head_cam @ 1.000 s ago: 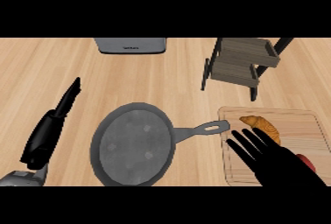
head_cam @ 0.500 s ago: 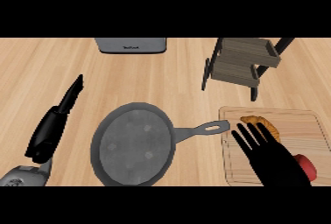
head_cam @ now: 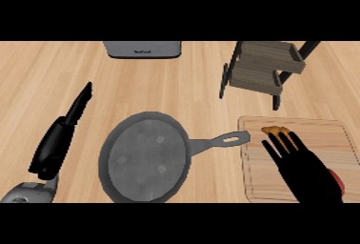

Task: Pick the croissant from the cutting board and place it in the tiered basket

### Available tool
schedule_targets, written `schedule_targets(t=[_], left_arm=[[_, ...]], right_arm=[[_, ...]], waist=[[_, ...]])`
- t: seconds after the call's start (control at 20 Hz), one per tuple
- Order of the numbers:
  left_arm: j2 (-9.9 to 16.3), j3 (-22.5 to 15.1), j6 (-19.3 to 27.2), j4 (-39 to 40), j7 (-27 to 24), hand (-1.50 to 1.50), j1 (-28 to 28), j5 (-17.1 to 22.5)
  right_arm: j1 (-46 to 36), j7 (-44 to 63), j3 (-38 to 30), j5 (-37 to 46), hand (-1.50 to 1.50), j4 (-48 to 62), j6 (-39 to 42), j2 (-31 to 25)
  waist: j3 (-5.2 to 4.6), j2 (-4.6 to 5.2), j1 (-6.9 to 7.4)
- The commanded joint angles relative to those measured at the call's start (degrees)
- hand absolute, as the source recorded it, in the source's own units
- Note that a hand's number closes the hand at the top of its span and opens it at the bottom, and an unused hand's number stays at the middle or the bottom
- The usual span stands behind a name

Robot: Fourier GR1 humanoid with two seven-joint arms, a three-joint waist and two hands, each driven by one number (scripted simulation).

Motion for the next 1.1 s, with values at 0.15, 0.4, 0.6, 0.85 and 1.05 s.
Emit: schedule_targets(t=[0.15,0.4,0.6,0.85,1.05], left_arm=[[-0.33,2.63,-3.2,-2.56,2.11,0.0,0.26,0.49],[-2.72,1.64,-1.06,-1.51,-3.39,0.0,4.4,-3.57],[-2.59,4.14,-4.54,-0.28,-1.94,0.0,1.68,-2.16],[-4.71,4.46,-5.22,-1.3,0.3,0.0,0.16,-4.01],[-6.44,4.06,-3.83,2.24,-2.39,0.0,-0.21,-5.86]], right_arm=[[-0.62,-6.21,-5.6,3.32,-1.5,5.44,-6.33,1.86],[0.26,-7.43,-7.49,6.45,-1.5,6.65,-9.64,4.8],[-2.71,-13.38,-14.28,4.01,-1.5,8.18,-5.69,3.95],[-1.25,-12.78,-14.08,8.3,-1.5,8.9,-4.87,8.95],[-3.7,-17.55,-16.12,8.73,-1.5,20.29,-11.79,10.91]], waist=[[0.02,0.02,0.09],[0.0,0.0,0.23],[-0.01,0.02,0.15],[-0.01,0.02,0.04],[0.0,0.11,0.16]])
